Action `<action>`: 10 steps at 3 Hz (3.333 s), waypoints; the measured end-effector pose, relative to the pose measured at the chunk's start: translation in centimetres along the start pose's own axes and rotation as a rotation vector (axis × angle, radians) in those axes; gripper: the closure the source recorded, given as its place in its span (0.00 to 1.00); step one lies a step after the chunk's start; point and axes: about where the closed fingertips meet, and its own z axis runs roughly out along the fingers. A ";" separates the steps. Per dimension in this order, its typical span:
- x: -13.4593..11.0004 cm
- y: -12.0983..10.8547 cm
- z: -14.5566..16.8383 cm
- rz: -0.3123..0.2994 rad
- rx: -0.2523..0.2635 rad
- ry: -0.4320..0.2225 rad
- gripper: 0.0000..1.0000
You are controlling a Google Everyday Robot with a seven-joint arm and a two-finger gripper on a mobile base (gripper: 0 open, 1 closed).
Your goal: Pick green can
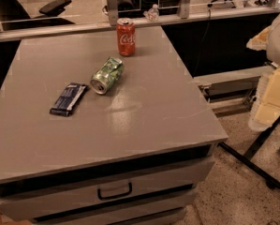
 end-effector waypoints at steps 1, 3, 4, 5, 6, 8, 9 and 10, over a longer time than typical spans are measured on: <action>-0.2 -0.1 -0.1 -0.007 0.009 0.000 0.00; -7.1 0.2 0.8 -0.342 -0.089 -0.096 0.00; -11.6 0.9 1.9 -0.539 -0.146 -0.174 0.00; -15.7 0.5 3.6 -0.662 -0.163 -0.192 0.00; -16.5 0.2 3.8 -0.673 -0.148 -0.198 0.00; -17.3 -2.5 4.1 -0.770 -0.093 -0.166 0.00; -17.4 -5.8 5.2 -0.901 -0.069 -0.135 0.00; -18.5 -7.8 7.0 -1.013 -0.078 -0.133 0.00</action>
Offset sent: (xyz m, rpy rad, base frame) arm 0.0221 0.0810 0.0082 0.0085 0.0486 0.4830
